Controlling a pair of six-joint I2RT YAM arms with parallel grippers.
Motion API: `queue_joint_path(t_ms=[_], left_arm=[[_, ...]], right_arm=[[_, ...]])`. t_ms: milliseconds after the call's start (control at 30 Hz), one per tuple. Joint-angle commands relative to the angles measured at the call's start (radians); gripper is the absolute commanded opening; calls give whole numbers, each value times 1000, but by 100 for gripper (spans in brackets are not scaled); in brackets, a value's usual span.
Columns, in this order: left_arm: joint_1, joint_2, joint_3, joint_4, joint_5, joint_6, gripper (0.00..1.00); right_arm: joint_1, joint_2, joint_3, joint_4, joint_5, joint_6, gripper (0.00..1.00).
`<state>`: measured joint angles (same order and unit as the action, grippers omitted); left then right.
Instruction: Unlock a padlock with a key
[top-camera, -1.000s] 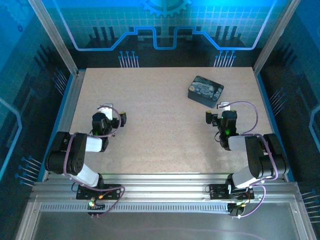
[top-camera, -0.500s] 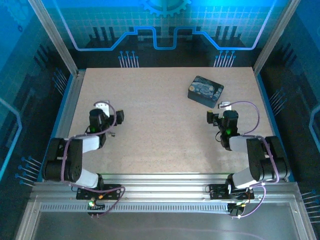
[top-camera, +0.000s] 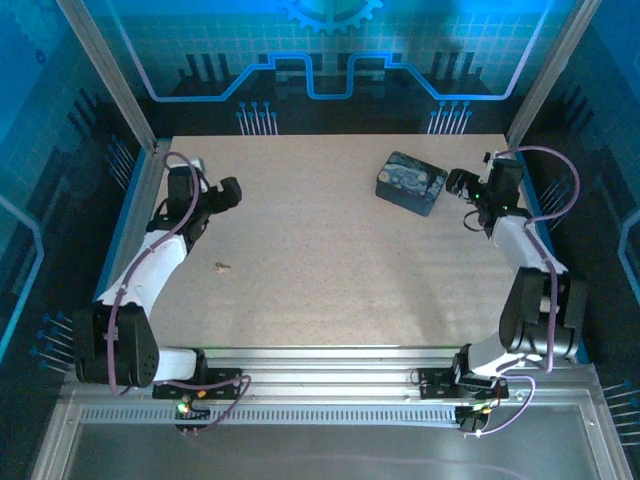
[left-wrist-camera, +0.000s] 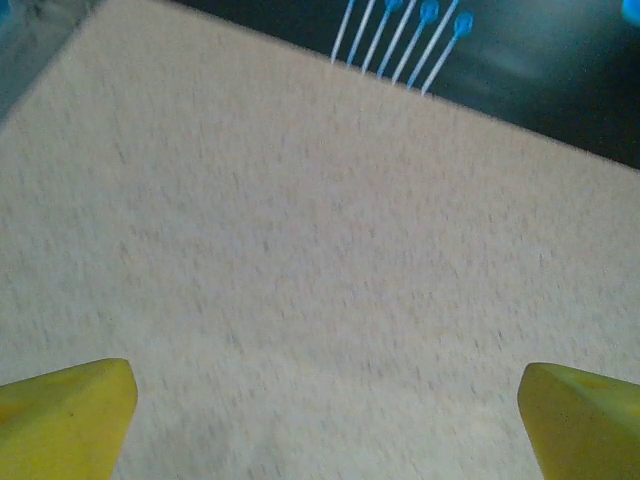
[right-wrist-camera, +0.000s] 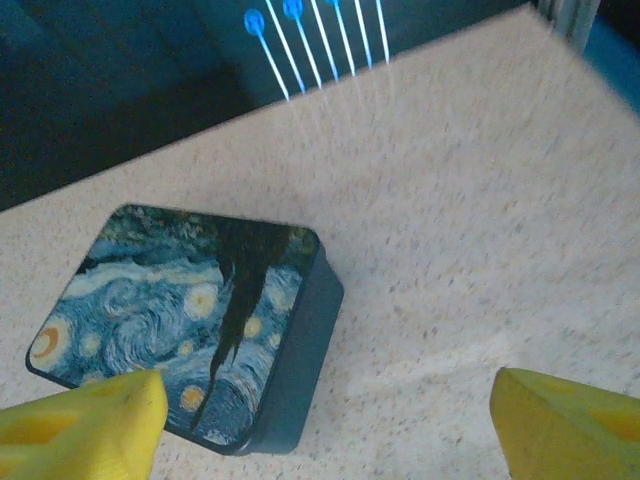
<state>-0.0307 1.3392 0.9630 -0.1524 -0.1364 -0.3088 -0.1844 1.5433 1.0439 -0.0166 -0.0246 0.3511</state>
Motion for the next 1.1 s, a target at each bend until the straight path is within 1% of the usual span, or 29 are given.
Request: queue_joint_path(t_ms=[0,100,167,300,400,467,533,600,733,833,967,1067], left_arm=[[-96,-47,35,-183,-35,-97,99],[-160,-77,21,-208,-26,-120,99],[-186,-91,19,-232,-26,-124,99],[-210,-113,13,-267,-22,-125,99],[-216,-125,13,-282,-19,-124,99],[-216,-132,17,-286,-17,-122,99],[-215,-135,17,-287,-20,-119,99],[-216,-134,19,-287,-19,-119,99],[-216,-132,19,-283,-18,-119,99],[-216,-126,14,-279,-26,-119,99],[-216,-112,14,-277,-38,-128,99],[-216,-106,23,-282,-50,-135,99]], right_arm=[[-25,101,90,-140,-138,84,83],[-25,203,182,-171,-216,104,82],[-22,255,218,-172,-263,122,80],[2,336,265,-179,-280,139,78],[23,391,295,-208,-279,152,73],[39,406,289,-195,-295,156,70],[67,410,269,-167,-305,155,64],[96,408,259,-168,-309,146,61],[174,358,189,-149,-308,142,59],[264,291,111,-110,-310,156,60],[392,245,73,-66,-320,184,63],[416,250,115,-104,-340,179,66]])
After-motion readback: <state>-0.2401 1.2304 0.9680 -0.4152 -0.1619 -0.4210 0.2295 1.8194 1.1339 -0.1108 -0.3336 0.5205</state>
